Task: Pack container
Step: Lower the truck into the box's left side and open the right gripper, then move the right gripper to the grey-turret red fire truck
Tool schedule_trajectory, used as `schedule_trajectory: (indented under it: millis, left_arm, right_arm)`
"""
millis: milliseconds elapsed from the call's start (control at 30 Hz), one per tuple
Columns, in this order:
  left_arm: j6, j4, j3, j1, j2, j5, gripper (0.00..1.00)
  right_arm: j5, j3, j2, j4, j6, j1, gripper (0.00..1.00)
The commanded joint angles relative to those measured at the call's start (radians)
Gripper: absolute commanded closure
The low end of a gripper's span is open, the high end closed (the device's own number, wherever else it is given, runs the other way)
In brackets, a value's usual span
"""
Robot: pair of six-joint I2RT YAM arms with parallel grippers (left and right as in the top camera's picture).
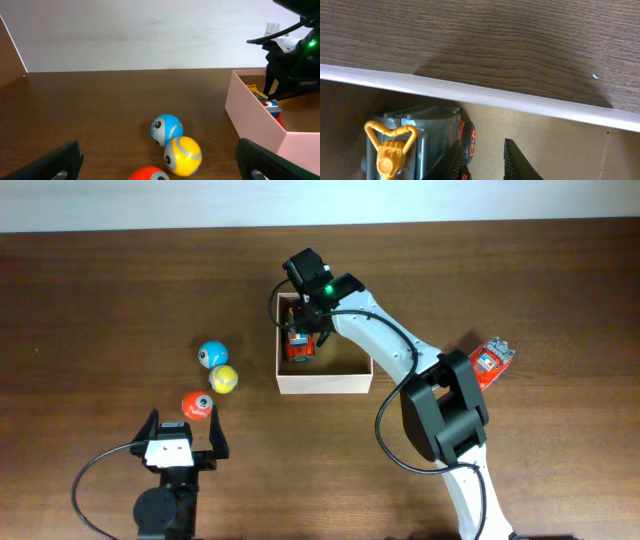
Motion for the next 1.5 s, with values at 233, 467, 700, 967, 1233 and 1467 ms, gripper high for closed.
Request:
schedule_trajectory:
  millis: [233, 467, 700, 967, 1233, 1467]
  left_arm:
    - [0.016, 0.002, -0.005, 0.005, -0.008, 0.011, 0.01]
    - [0.016, 0.002, -0.005, 0.005, -0.008, 0.011, 0.01]
    - [0.016, 0.002, -0.005, 0.005, -0.008, 0.011, 0.01]
    - [0.016, 0.002, -0.005, 0.005, -0.008, 0.011, 0.01]
    - [0.016, 0.002, -0.005, 0.005, -0.008, 0.011, 0.01]
    - [0.016, 0.002, -0.005, 0.005, -0.008, 0.011, 0.01]
  right_arm:
    - [-0.005, 0.04, -0.025, -0.052, -0.01, -0.024, 0.69]
    - [-0.003, 0.206, -0.082, -0.213, -0.018, -0.024, 0.62]
    - [0.133, 0.48, -0.116, -0.505, -0.035, -0.043, 0.55]
    - [0.205, 0.636, -0.118, -0.788, 0.032, -0.211, 0.49]
    - [0.129, 0.631, -0.158, -0.881, 0.015, -0.418, 0.49]
    - [0.126, 0.569, -0.278, -0.882, -0.008, -0.517, 0.48]
